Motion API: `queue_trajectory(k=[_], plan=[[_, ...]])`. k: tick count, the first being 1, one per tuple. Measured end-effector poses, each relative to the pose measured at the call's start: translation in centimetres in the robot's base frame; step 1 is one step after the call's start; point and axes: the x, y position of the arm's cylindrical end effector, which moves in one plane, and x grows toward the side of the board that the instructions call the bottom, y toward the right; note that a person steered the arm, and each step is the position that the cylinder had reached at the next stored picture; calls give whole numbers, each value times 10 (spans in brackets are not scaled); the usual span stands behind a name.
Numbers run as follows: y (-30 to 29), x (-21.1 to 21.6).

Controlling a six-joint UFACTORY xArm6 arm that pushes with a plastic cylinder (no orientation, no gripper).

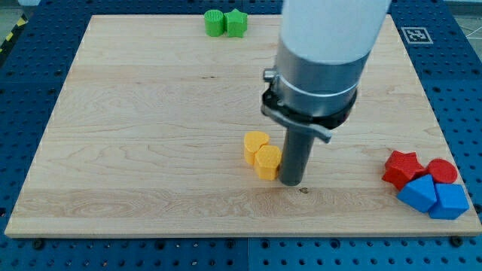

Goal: Push the yellow hexagon along with the yellow heart towards the center

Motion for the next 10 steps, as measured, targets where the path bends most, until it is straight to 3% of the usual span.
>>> queue_trajectory(k=[1,4,6,8,10], plan=[[-20,4],[-64,-54],[-58,-46],[-107,-29],[-140,-46]])
